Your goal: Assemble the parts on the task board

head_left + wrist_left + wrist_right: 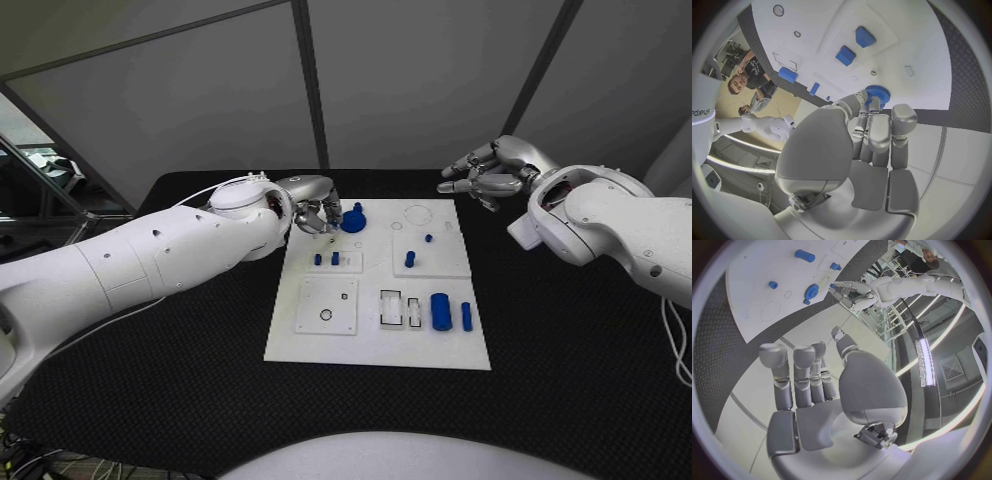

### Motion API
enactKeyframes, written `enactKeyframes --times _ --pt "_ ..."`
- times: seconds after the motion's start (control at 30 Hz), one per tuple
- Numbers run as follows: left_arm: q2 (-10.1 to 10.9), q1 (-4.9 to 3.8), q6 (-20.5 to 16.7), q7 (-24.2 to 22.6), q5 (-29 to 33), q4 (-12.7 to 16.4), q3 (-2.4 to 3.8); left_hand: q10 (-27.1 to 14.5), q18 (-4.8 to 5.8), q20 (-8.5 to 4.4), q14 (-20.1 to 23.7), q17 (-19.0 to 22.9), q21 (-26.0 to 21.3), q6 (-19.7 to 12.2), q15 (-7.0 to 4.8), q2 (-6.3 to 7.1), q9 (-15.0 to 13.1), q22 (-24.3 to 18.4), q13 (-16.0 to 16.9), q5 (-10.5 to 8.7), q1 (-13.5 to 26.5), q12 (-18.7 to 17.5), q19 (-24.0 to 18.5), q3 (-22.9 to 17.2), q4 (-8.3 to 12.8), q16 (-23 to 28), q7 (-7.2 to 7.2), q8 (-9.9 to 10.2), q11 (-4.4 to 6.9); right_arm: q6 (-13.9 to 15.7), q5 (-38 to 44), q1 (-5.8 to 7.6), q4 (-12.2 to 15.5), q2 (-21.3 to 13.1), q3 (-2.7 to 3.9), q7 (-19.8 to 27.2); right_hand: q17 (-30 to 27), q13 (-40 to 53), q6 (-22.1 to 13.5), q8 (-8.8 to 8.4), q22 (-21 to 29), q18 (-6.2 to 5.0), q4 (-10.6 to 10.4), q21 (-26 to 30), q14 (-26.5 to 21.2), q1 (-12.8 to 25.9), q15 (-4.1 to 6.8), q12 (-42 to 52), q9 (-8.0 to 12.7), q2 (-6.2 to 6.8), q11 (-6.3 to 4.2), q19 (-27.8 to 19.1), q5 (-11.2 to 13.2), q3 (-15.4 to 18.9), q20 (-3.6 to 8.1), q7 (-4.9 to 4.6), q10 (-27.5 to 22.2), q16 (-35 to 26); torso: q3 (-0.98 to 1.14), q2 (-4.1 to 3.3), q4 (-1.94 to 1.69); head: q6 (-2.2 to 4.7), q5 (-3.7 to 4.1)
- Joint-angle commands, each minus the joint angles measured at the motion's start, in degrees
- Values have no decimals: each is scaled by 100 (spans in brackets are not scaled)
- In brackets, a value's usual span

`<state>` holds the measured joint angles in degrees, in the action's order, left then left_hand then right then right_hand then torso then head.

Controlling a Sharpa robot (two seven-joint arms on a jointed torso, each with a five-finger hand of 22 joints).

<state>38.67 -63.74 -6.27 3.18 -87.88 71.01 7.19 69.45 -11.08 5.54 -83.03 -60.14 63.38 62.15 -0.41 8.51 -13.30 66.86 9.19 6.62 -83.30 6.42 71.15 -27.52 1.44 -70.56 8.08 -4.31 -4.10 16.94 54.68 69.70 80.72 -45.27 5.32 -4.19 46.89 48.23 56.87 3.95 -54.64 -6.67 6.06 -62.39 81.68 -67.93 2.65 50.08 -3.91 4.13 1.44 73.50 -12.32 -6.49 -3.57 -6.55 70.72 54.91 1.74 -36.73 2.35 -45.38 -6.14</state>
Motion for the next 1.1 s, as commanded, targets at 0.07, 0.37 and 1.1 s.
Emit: enactKeyframes --times 0.07,0.37,1.1 --pt "5 -3 161 13 186 -1 10 24 405 17 -35 15 15 37 -11 -5 12 -1 -10 -37 62 -8 22 13 11 -3 -12 -4 0 -2 9 11 13 1 4 48 10 -2 -19 -16 -5 -67 23 35 29 17 6 -15 -2 -14 3 30 -28 -1 -8 22 -47 -20 1 0 10 -3 -22" --pt "-56 16 262 60 221 -116 10 27 405 18 -36 35 12 43 -11 -6 31 4 -26 -112 104 -19 18 23 3 2 -15 3 3 -5 9 10 9 8 4 47 15 -5 -15 -16 -2 -67 26 41 35 22 7 -12 -2 -24 2 35 -29 -7 -8 22 -45 -26 8 0 22 -22 -42" --pt "-91 34 665 168 225 -202 4 22 398 18 -29 66 -17 42 -11 -10 41 -18 -35 -142 107 -27 -5 19 6 19 -16 7 3 -6 9 10 -3 21 4 48 15 -5 -15 -16 -2 -67 26 41 35 22 7 -12 -2 -24 2 35 -29 -7 -8 22 -45 -26 -1 0 12 -42 -36"
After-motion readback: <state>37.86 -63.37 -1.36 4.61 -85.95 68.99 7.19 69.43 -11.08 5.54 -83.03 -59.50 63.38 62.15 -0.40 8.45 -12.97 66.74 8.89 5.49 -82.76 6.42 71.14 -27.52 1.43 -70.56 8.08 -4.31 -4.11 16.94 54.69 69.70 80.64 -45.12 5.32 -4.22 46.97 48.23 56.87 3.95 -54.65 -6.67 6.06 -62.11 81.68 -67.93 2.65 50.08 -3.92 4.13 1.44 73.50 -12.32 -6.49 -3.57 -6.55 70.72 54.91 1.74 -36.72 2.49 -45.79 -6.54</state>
